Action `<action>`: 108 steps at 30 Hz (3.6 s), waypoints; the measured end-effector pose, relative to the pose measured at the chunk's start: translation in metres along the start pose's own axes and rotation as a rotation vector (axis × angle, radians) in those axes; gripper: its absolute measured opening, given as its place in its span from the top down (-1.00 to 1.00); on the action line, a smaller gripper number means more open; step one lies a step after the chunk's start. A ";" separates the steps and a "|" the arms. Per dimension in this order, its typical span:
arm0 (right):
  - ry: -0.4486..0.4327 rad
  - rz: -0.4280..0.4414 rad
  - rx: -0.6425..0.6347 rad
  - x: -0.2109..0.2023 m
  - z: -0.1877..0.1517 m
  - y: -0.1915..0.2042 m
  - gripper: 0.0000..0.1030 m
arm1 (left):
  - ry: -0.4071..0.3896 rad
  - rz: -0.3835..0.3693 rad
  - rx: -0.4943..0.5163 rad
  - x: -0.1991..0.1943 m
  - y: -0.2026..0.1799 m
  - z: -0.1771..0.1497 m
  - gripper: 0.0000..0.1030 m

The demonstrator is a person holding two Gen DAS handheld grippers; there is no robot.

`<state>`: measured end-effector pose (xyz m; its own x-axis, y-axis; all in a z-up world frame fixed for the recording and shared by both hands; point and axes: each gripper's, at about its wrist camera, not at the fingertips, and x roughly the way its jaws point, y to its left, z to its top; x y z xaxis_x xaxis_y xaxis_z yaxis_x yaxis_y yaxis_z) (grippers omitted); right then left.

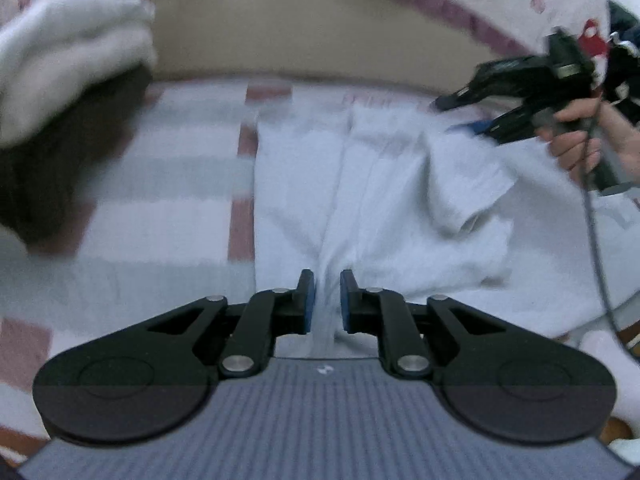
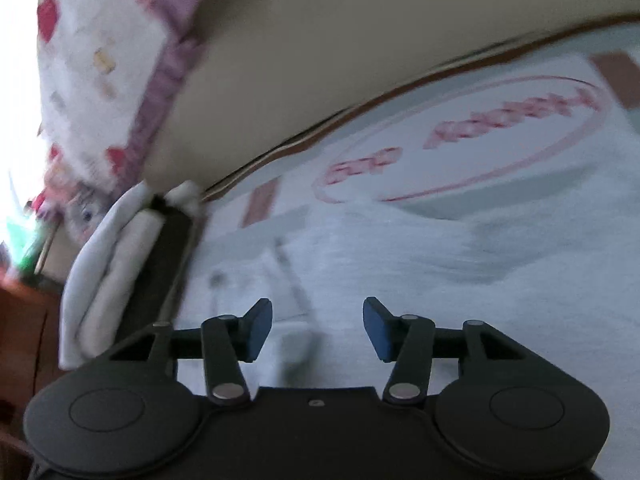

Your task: Fold clothes

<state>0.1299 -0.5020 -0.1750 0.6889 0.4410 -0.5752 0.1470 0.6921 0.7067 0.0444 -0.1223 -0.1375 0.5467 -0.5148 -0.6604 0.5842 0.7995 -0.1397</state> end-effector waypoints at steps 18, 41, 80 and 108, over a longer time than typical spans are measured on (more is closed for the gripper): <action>0.131 0.124 -0.357 0.089 0.021 0.097 0.79 | 0.068 0.030 0.022 0.031 0.008 -0.007 0.88; 0.085 -0.228 -0.730 0.134 0.020 0.171 0.27 | 0.037 -0.109 -0.372 0.008 0.090 -0.020 0.79; 0.016 -0.021 0.232 0.137 0.065 0.089 0.84 | 0.097 -0.107 -0.426 0.049 0.093 0.021 0.97; -0.305 -0.639 0.066 -0.249 -0.243 -0.019 -0.04 | 0.149 0.242 -0.146 -0.024 -0.020 0.002 1.00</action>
<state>-0.2166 -0.4863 -0.1452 0.6202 -0.2260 -0.7512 0.6245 0.7217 0.2985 0.0208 -0.1262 -0.1173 0.5592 -0.2620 -0.7865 0.3499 0.9347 -0.0626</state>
